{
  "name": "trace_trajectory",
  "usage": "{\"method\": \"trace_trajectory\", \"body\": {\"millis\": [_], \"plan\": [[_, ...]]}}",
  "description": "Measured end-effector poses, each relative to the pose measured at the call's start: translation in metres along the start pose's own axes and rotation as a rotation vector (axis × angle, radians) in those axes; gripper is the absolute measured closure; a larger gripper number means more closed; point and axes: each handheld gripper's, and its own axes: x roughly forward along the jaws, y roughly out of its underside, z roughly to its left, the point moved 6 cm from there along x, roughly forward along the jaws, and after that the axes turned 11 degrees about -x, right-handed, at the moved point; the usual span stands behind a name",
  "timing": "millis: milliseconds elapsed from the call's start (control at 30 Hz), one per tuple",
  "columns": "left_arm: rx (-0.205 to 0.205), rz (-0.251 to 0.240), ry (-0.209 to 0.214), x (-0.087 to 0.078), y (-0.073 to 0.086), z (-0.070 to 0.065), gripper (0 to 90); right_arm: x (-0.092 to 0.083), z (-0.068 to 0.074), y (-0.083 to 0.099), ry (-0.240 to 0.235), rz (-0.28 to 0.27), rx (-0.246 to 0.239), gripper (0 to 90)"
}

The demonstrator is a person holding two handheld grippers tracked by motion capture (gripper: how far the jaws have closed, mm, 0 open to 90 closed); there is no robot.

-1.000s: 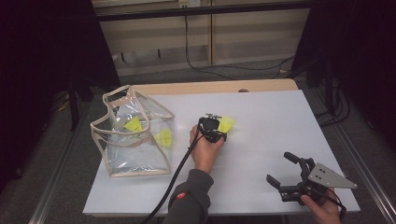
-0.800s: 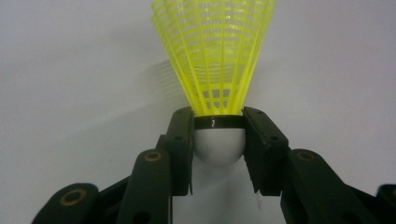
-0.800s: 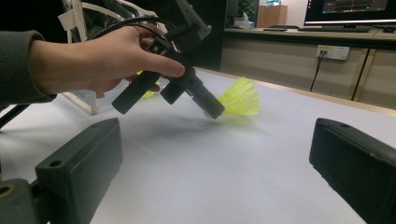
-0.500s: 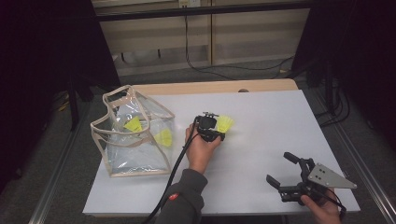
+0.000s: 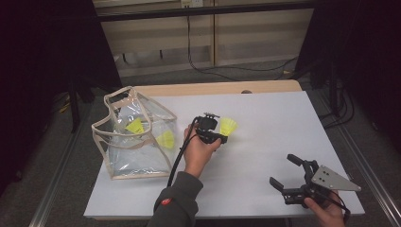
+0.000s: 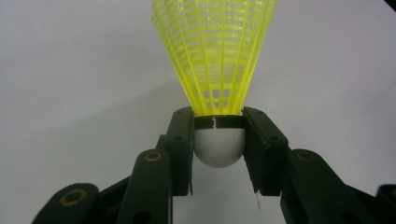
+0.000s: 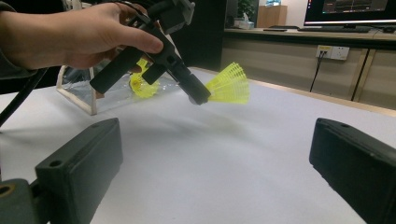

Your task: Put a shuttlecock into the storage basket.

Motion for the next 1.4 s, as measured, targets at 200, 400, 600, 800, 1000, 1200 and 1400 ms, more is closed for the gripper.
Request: {"method": "trace_trajectory", "body": {"millis": [200,400,600,800,1000,1200,1400], "plan": [[0.012,0.004,0.000,-0.009,-0.001,0.000,65.1,0.000,0.000,0.000,-0.001,0.002,-0.002,2.8],[0.008,0.012,0.013,-0.017,-0.003,0.001,65.1,0.000,0.000,0.000,0.000,0.001,-0.001,2.8],[0.010,0.010,0.009,-0.023,-0.004,0.002,65.1,0.000,0.000,0.001,-0.001,0.001,0.000,2.8],[0.015,0.023,0.002,-0.029,-0.004,0.001,65.1,0.000,0.000,0.000,0.000,0.001,0.001,2.8],[0.023,0.032,0.003,-0.039,-0.006,-0.002,65.1,0.000,0.001,0.001,0.000,0.006,0.003,2.8],[0.030,0.033,-0.003,-0.051,-0.011,-0.003,65.1,0.000,0.001,0.001,0.000,0.005,0.002,2.8],[0.034,0.036,-0.008,-0.064,-0.017,-0.005,65.0,0.000,0.001,0.001,-0.001,0.005,-0.004,2.8]]}}
